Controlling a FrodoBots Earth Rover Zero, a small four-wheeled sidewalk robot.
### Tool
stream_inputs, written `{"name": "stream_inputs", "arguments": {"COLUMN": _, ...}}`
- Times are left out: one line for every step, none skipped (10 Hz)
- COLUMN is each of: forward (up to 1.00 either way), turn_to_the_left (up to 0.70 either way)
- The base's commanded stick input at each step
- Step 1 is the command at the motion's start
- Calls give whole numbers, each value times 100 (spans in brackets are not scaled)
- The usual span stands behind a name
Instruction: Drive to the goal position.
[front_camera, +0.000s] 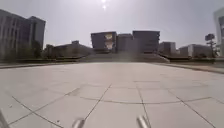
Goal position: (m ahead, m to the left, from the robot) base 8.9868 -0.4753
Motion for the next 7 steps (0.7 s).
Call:
{"name": "stream_inputs", "arguments": {"forward": 70, "turn_to_the_left": 1}}
{"name": "stream_inputs", "arguments": {"forward": 70, "turn_to_the_left": 1}}
{"name": "stream_inputs", "arguments": {"forward": 70, "turn_to_the_left": 1}}
{"name": "stream_inputs", "arguments": {"forward": 70, "turn_to_the_left": 1}}
{"name": "stream_inputs", "arguments": {"forward": 70, "turn_to_the_left": 1}}
{"name": "stream_inputs", "arguments": {"forward": 70, "turn_to_the_left": 1}}
{"name": "stream_inputs", "arguments": {"forward": 70, "turn_to_the_left": 1}}
